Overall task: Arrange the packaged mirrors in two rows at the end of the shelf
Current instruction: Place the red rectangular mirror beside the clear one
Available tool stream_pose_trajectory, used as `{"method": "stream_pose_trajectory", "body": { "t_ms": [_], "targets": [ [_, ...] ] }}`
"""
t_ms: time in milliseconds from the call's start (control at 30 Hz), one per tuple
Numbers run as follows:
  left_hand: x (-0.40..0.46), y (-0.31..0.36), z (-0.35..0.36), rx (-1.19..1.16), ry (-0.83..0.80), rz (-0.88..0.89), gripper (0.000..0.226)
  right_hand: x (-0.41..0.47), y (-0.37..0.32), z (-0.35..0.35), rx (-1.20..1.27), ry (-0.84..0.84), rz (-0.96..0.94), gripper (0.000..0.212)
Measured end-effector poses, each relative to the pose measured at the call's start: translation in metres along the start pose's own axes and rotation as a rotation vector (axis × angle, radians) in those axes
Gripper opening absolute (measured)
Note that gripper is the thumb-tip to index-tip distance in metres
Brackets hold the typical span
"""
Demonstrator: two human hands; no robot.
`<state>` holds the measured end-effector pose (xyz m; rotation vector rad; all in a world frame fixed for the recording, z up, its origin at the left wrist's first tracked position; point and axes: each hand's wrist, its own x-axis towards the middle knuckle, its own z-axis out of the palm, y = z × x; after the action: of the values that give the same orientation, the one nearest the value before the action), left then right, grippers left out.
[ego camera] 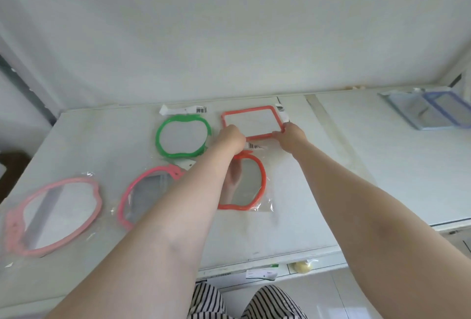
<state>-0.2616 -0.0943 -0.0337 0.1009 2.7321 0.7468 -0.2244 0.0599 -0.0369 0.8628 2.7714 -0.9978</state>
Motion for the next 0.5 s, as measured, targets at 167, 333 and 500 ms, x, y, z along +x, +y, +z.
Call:
{"method": "stream_pose_trajectory", "body": {
  "t_ms": [167, 333, 500],
  "targets": [
    [0.005, -0.007, 0.005, -0.262, 0.128, -0.111, 0.036, 0.004, 0.005, 0.005, 0.298, 0.187, 0.122, 0.032],
    [-0.007, 0.002, -0.005, -0.836, 0.067, -0.225, 0.009, -0.006, 0.002, -0.017, 0.709, 0.179, 0.233, 0.032],
    [-0.039, 0.026, -0.04, -1.033, 0.007, -0.345, 0.021, -0.033, -0.015, -0.057, 0.887, 0.167, 0.25, 0.045]
  ]
}}
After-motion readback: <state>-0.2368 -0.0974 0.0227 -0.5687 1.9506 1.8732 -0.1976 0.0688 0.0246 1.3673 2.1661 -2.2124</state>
